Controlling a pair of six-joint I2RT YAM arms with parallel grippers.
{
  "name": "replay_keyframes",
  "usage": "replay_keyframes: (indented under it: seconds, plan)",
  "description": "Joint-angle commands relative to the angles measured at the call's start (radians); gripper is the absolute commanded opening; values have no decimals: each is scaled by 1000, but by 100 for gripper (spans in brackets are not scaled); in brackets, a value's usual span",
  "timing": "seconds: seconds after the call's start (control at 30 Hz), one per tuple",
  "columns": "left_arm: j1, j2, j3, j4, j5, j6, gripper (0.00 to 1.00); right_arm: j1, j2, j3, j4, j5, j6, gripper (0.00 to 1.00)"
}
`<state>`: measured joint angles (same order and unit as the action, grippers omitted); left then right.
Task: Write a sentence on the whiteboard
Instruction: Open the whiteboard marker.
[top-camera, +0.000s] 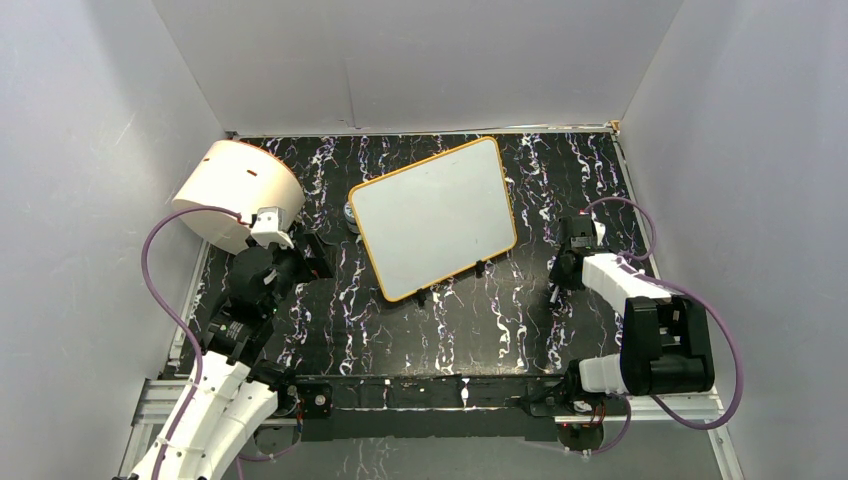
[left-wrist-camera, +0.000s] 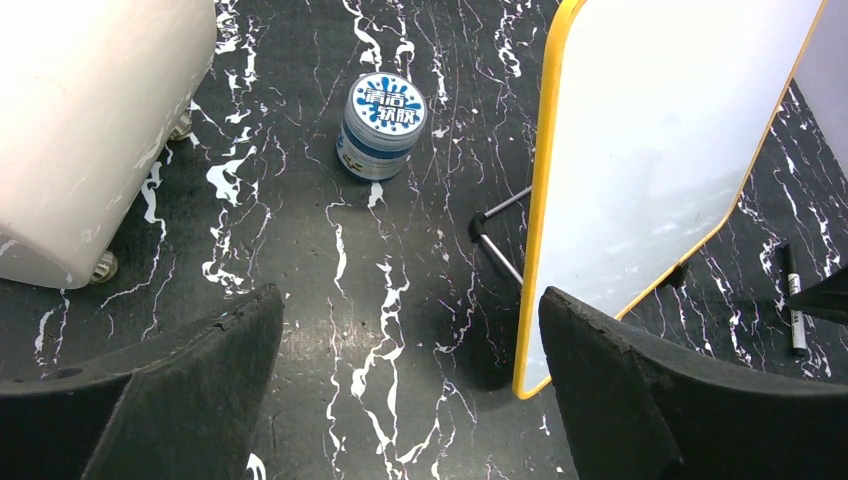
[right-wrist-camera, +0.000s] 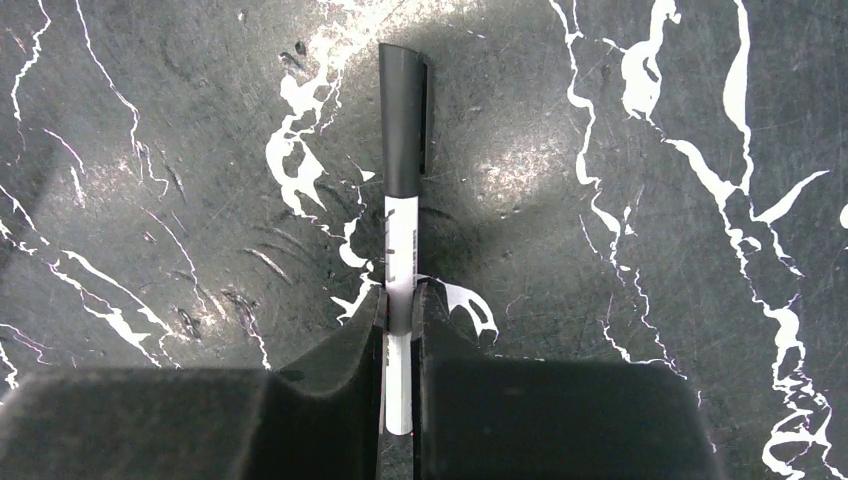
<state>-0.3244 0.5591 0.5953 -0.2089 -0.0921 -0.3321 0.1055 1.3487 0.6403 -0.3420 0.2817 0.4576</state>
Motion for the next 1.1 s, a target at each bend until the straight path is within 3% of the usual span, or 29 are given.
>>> replay_keyframes:
  seconds: [0.0, 0.17, 0.53, 0.73, 1.07]
  plan:
    - [-4, -14, 8, 34, 8, 12, 96, 0, 23, 9, -10, -61, 5, 9]
    - [-3, -11, 7, 43, 56, 13, 96, 0, -3, 34, -11, -100, -55, 0]
    - [-4, 62, 64, 34, 263, -61, 96, 43, -199, 114, -97, -221, -216, 0]
    - [-5, 129, 117, 31, 378, -181, 95, 230, -274, 190, -120, -213, -254, 0]
    - [-17, 242, 186, 41, 490, -396, 94, 522, -263, 298, -49, -212, -252, 0]
